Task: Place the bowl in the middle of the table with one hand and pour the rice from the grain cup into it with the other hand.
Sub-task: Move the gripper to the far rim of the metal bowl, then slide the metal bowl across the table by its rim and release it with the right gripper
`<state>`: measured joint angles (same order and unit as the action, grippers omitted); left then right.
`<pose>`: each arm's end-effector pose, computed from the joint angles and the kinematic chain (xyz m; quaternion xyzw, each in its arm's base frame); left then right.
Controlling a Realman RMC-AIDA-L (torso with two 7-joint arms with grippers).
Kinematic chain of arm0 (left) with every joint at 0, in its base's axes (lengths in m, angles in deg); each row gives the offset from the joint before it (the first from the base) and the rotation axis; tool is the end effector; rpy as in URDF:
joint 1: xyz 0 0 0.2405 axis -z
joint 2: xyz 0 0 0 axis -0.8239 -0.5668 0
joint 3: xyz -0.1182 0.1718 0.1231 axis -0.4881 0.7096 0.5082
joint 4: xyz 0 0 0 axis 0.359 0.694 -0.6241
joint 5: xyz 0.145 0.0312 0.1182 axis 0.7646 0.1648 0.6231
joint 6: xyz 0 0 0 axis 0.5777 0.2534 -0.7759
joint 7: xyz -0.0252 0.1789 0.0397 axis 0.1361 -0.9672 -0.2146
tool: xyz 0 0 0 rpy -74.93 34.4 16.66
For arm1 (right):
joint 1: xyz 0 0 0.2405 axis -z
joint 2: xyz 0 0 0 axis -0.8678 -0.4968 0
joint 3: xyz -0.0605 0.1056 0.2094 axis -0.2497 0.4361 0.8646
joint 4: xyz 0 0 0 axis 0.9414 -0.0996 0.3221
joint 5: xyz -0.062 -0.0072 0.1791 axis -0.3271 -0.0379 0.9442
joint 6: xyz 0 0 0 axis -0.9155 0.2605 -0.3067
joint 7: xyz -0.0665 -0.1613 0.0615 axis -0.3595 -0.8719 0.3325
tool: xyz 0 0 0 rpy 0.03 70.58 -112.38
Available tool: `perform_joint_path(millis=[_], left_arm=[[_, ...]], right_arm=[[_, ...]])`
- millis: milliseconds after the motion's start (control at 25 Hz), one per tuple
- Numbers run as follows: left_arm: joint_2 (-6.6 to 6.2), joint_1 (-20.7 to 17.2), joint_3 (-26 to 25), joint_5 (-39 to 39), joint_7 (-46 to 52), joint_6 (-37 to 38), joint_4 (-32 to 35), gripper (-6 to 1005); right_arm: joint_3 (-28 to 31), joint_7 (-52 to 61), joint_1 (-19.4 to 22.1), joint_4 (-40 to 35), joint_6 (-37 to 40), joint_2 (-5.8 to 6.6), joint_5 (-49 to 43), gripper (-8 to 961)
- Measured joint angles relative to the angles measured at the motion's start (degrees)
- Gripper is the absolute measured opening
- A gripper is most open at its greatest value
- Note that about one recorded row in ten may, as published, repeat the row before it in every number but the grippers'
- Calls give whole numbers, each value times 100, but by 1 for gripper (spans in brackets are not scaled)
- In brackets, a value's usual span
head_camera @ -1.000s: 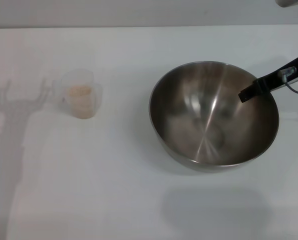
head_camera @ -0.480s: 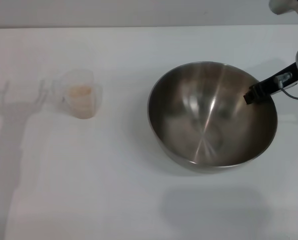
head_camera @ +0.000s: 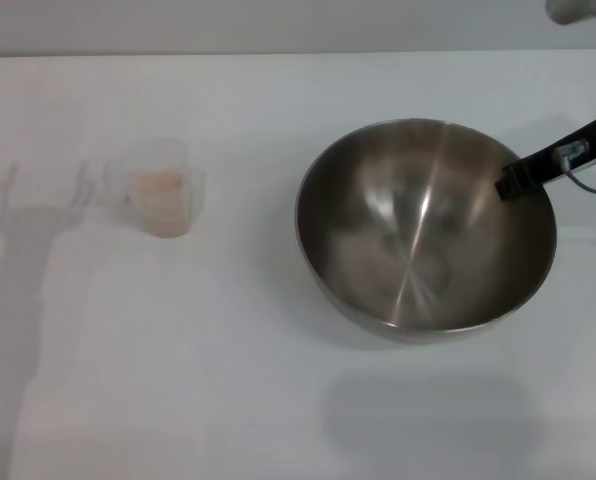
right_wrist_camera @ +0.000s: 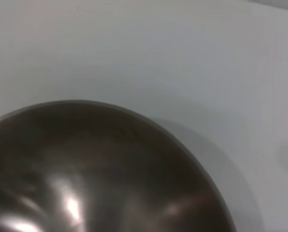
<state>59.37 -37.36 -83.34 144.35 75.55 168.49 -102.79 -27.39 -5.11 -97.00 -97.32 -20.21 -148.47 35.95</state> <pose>-0.2710 0.3106 0.0447 -0.5939 -0.1520 -0.4132 0.6734 0.2275 0.3724 -0.0016 -0.8359 0.4708 -0.1176 0.2563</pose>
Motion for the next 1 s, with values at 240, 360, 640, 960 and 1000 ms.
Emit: perform_joint_path(millis=[240,360,640,960,1000], left_arm=[[0,-6,-1,0,0,5,0,865],[0,-12,-2,0,0,14,0,865],[7,-37,-1,0,1,33,0,865],[9,-65,17,9,22,59,0,865],[9,-69,28,9,38,61,0,864]], right_arm=[[26,-1,73,-361,0,0,48,6],[29,-10,113,-627,0,-25,71,4],[20,-49,157,-896,95,-53,497,8],[-201,-82,91,-560,551,-69,727,10],[-293,-83,58,-383,693,-70,801,10]])
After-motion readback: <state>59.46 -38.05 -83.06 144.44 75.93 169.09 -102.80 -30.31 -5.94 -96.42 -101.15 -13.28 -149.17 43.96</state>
